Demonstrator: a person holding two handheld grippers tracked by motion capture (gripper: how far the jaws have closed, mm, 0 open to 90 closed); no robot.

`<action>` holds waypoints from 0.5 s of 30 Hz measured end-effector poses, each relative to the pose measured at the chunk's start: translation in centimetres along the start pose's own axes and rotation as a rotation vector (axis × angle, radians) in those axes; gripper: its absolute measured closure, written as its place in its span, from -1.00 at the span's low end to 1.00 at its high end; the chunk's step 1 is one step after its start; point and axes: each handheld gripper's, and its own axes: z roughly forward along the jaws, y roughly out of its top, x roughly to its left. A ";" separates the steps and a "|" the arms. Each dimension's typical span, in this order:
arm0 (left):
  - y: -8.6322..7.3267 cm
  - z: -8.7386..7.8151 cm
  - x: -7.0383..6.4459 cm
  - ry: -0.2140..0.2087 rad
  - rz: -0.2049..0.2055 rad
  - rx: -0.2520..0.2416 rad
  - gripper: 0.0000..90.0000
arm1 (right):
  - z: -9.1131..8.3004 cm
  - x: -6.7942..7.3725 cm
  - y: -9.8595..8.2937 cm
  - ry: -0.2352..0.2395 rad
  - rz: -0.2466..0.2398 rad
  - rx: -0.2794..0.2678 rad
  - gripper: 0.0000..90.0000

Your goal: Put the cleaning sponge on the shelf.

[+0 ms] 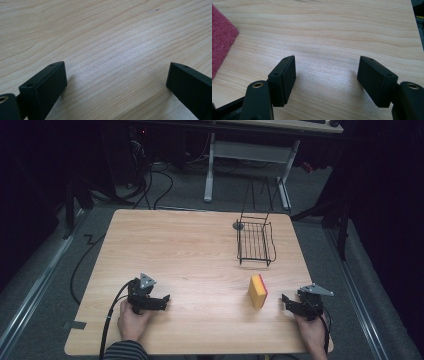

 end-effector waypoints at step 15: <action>0.0 0.0 0.0 0.004 -0.003 -0.006 -0.90 | -1.0 0.0 -0.3 0.001 0.028 -0.051 -0.24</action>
